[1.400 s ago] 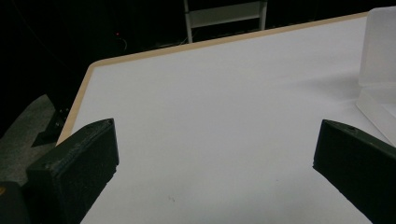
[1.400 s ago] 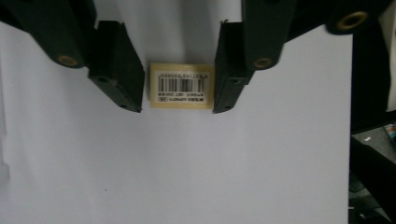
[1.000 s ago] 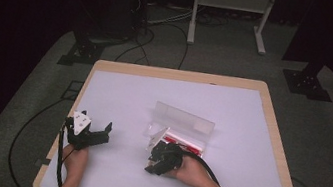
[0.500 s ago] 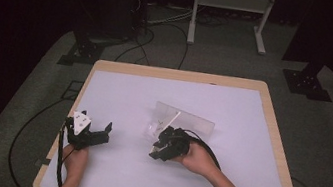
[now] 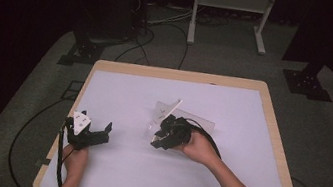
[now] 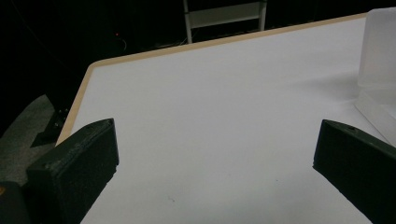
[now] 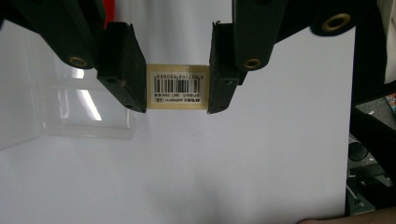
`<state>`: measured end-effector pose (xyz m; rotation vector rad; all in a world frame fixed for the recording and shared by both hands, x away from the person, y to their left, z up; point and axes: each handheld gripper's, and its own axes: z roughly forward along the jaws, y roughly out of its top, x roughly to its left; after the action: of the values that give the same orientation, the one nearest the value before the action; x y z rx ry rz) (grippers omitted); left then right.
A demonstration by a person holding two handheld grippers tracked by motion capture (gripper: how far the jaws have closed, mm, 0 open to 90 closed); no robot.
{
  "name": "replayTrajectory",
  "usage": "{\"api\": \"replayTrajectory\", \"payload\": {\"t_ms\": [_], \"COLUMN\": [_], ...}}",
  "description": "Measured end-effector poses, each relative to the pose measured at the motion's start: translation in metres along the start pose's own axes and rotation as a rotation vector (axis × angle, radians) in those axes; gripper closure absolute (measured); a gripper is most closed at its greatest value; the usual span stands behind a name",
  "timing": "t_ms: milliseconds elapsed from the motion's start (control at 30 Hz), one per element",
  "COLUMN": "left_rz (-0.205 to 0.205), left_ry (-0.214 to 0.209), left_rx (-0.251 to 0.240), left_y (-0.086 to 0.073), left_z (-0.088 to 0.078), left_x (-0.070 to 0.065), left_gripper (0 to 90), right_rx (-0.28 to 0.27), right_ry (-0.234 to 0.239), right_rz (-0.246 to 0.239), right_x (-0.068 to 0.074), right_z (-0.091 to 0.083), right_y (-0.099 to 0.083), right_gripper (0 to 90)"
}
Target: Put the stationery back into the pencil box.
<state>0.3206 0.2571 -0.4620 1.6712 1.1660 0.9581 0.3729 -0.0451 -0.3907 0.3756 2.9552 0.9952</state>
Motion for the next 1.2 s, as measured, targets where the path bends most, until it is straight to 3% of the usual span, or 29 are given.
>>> {"api": "replayTrajectory", "payload": {"t_ms": [333, 1200], "left_rz": [0.002, 0.002], "left_ry": [0.001, -0.002], "left_rx": [0.001, 0.004], "left_y": [0.000, 0.000], "left_z": [0.000, 0.000], "left_x": [0.000, 0.001], "left_gripper": [0.0, 0.0], "right_rx": [-0.012, 0.001], "right_ry": [-0.009, -0.045], "right_rz": [0.023, 0.087], "right_x": [-0.014, -0.048], "right_z": [0.000, 0.026], "right_y": [0.005, 0.014], "right_gripper": [58.4, 58.3]}}
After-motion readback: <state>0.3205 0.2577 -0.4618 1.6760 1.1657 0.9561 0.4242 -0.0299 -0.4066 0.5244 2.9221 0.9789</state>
